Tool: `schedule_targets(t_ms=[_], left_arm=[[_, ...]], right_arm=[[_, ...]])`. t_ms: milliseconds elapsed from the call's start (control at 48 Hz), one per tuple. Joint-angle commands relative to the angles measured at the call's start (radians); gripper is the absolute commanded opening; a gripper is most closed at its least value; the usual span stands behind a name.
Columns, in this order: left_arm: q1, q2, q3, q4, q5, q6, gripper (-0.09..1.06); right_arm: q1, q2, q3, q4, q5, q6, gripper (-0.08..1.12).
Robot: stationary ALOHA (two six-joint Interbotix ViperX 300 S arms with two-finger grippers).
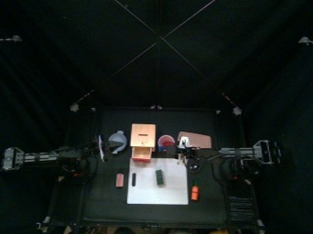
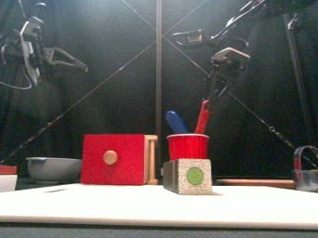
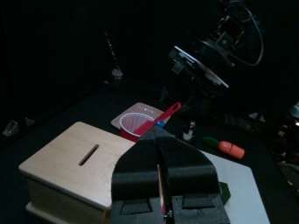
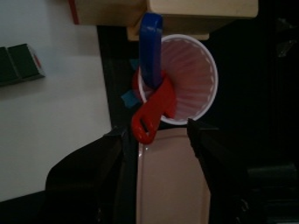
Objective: Place sushi on board then cut the sushi with the knife then place the pieces on the plate
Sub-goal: Pick knife at handle with right hand
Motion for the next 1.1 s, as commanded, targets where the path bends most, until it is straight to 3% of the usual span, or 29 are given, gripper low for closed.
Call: schedule_targets(t_ms=[21,188,562,854,1104], left_arm=[[0.005,0.003,-0.012,0.000,-0.009,-0.002,0.11],[0.008,0.005,-0.005,-0.003,-0.009,-0.002,0.11],[0.012,0.003,0.003,-0.003,-0.009,-0.002,0.11],[0.012,0.003,0.008,-0.003,-0.009,0.000,0.11],[0.015,0.005,0.008,-0.002,-0.009,0.005,0.11]], right_arm=[[0.002,0.021,-0.051,0.002,0.026,-0.026,0.87],[0.000,0.044,-0.069,-0.006,0.044,-0.029,0.82],[-0.003,0.038,-0.086,-0.023,0.077,-0.031,0.54],[-0.009,-0.002,-0.092,-0.026,0.091,-0.017,0.51],[-0.072,-0.209,-0.077,-0.048,0.091,-0.002,0.51]])
